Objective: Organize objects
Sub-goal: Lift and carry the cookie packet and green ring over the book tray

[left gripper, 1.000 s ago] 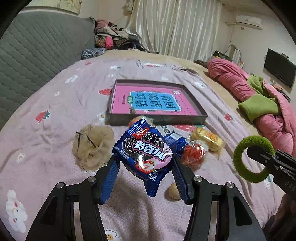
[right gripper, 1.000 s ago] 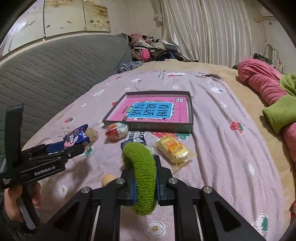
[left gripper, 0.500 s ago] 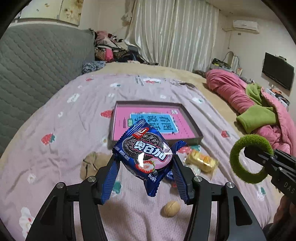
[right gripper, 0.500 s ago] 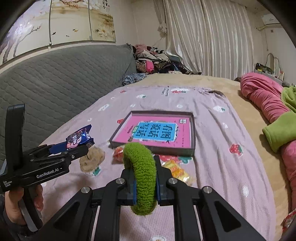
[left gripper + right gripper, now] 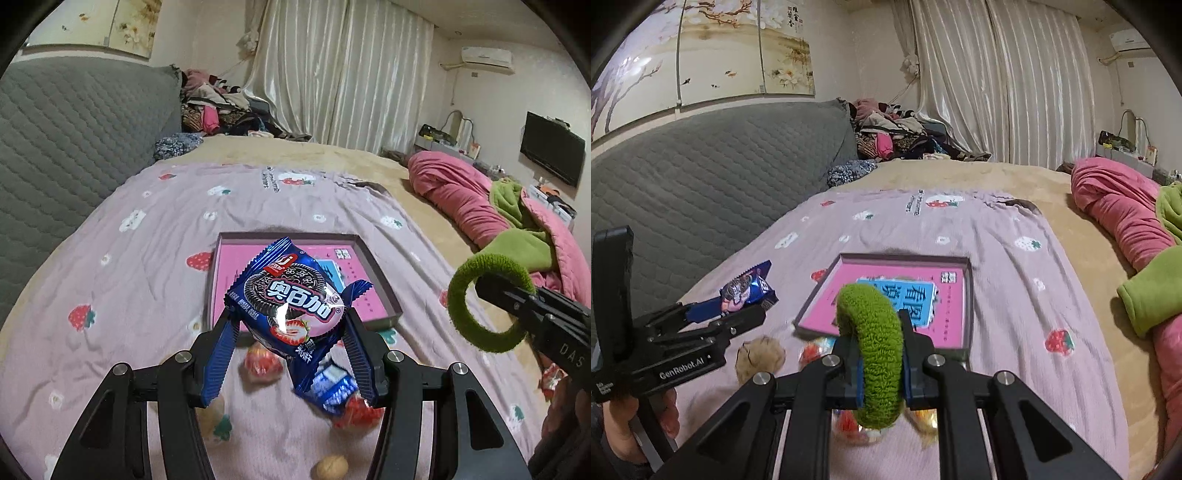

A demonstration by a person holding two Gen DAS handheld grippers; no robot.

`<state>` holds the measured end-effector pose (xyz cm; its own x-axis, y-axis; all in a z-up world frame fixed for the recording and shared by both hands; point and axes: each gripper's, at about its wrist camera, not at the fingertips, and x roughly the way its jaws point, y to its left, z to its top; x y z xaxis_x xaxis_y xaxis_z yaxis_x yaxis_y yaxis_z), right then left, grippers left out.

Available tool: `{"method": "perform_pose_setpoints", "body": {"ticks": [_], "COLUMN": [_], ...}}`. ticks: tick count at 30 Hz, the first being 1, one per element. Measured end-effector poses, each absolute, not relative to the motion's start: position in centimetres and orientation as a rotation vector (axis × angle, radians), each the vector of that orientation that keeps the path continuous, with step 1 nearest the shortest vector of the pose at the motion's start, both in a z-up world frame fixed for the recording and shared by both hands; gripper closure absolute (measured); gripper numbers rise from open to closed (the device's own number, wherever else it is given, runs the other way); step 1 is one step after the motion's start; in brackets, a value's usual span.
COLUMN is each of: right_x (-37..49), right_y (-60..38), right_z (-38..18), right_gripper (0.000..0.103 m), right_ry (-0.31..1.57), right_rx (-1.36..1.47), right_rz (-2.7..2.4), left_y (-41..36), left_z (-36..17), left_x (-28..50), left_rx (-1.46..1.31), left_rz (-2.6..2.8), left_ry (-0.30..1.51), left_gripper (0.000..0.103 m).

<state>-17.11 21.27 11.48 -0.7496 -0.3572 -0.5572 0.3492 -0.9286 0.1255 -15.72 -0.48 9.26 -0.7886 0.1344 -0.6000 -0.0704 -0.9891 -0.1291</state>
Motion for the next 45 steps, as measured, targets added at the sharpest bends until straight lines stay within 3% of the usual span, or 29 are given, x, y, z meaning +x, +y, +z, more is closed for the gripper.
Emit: {"method": "perform_pose_setpoints", "body": {"ticks": [17, 31, 35, 39, 45], "right_x": [-28.2, -38.5, -40.4, -43.0, -45.7], "right_y": [20.0, 19.1, 18.8, 19.1, 19.2], "right_z": [12.4, 5.0, 2.8, 0.6, -1.4], "right_gripper": [0.088, 0.088, 0.088, 0.088, 0.088], "right_ry": [-0.021, -0.007, 0.002, -0.108, -0.067], "right_rx": [0.867, 1.133, 1.192, 1.276, 1.355], "right_rz": [-2.63, -2.563, -2.549, -2.502, -2.529], "left_y": [-1.4, -1.1, -1.4, -1.9, -1.2], "left_z": [10.3, 3.6, 1.3, -1.0, -2.4], "left_x": [-27.5, -37.4, -39.6, -41.3, -42.7], "left_rx": [-1.012, -1.222, -1.31, -1.376, -1.397], "left_rz": [2.904, 2.848, 2.823, 2.8, 2.808], "left_ry": [-0.119, -0.052, -0.098, -0.166, -0.073], "left_gripper": [0.044, 0.044, 0.044, 0.044, 0.044]}}
